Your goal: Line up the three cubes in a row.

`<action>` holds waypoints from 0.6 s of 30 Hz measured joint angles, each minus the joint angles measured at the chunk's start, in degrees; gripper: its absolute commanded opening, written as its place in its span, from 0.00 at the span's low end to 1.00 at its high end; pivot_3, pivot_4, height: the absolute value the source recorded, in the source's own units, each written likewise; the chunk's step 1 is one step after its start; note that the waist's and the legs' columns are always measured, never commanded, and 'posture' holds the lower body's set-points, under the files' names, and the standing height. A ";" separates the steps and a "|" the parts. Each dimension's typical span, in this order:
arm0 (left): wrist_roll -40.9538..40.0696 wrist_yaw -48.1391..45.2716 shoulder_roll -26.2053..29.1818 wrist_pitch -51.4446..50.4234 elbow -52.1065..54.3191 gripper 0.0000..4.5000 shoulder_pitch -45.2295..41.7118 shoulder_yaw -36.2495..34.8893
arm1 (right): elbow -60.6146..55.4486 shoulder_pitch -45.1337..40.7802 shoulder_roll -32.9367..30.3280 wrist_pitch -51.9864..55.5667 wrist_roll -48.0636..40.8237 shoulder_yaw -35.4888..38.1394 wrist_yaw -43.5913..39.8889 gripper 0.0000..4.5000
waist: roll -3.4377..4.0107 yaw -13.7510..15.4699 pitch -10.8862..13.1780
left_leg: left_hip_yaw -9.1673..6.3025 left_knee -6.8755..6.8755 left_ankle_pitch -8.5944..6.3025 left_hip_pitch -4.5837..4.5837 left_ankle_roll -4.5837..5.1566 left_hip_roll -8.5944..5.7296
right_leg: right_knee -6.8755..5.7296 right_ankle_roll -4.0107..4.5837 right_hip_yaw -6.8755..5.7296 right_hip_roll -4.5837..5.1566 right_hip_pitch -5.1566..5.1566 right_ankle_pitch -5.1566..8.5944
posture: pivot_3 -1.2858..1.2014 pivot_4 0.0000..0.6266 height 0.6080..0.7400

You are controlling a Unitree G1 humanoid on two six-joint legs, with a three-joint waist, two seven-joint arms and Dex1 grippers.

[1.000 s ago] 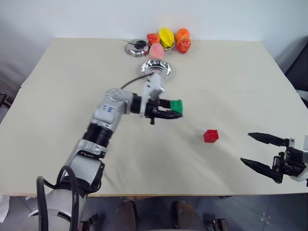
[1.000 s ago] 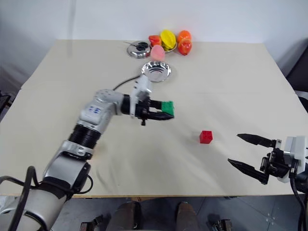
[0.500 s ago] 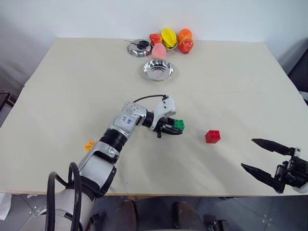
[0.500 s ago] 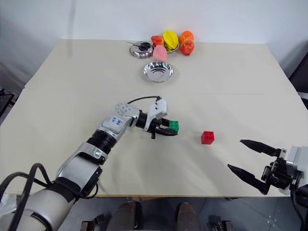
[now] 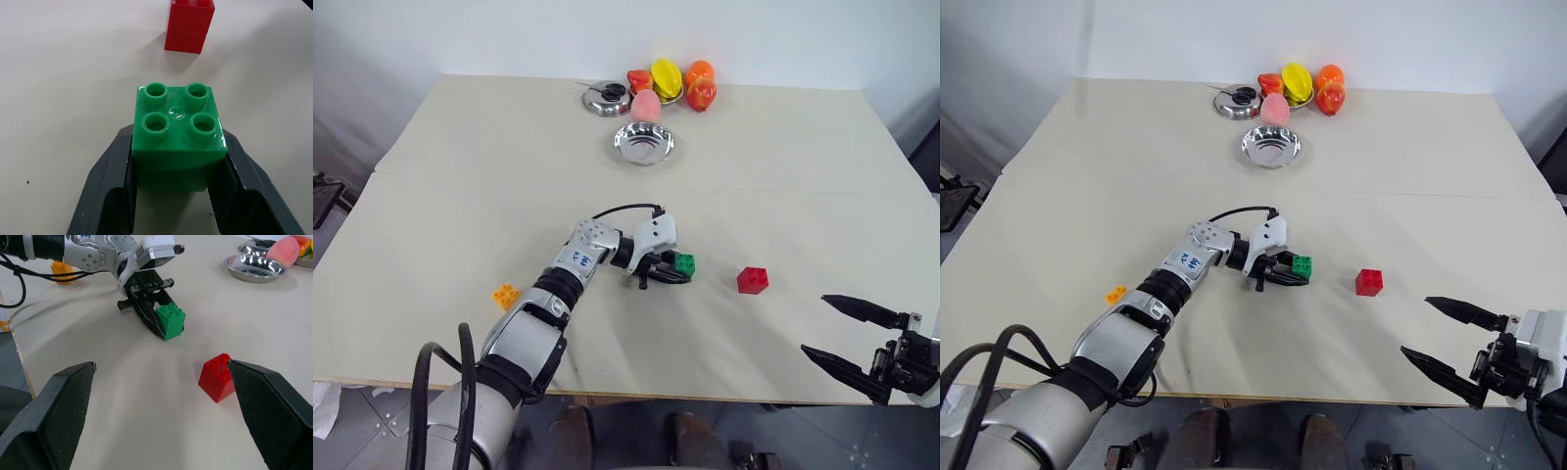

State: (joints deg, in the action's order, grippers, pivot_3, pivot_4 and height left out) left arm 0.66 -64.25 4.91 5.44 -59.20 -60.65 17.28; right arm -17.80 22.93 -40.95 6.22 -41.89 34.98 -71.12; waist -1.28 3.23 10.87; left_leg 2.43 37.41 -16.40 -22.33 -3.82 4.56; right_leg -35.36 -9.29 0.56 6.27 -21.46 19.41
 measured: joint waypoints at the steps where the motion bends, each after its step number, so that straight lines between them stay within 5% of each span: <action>1: 0.14 -0.47 -0.08 0.17 -0.06 0.34 -0.04 -0.05 | 0.00 -0.08 0.00 0.00 0.01 -0.17 0.13 1.00 | 0.00 -0.03 0.00 | 0.00 -0.01 0.00 0.00 0.00 0.00 | 0.00 0.00 -0.01 0.00 -0.01 0.00 | 0.52 0.24 1.00; 3: 0.71 -1.33 -0.24 1.01 -0.14 0.34 -0.16 0.01 | 0.00 -0.53 0.00 0.00 0.04 -0.76 0.45 1.00 | 0.00 -0.09 0.00 | 0.00 -0.02 0.00 0.00 0.00 0.00 | 0.00 0.00 -0.01 0.00 -0.01 0.00 | 0.52 0.24 1.00; 13: 1.94 -1.90 -0.81 0.45 -0.72 0.99 -0.52 -0.83 | 0.07 -2.35 0.21 -0.04 0.48 -2.81 0.70 1.00 | 0.00 -0.27 0.00 | 0.00 -0.03 0.00 -0.01 0.00 0.01 | -0.02 0.00 -0.01 -0.01 -0.05 0.00 | 0.52 0.24 1.00; 18: 1.10 -3.20 0.72 -0.90 2.91 0.99 -0.54 -2.59 | 0.11 -3.89 0.26 -0.07 0.50 -3.26 0.91 1.00 | 0.00 -0.32 0.00 | 0.00 -0.04 0.01 -0.02 -0.01 0.02 | -0.06 0.00 -0.01 -0.01 -0.08 0.00 | 0.52 0.24 1.00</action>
State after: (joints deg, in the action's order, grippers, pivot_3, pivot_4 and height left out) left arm 1.75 -67.45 5.63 4.53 -56.30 -61.19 14.69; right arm -17.69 19.04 -40.69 6.15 -41.39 31.72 -70.21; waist -1.28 2.91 10.87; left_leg 2.44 37.37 -16.39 -22.36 -3.83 4.58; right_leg -35.42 -9.29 0.54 6.25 -21.54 19.41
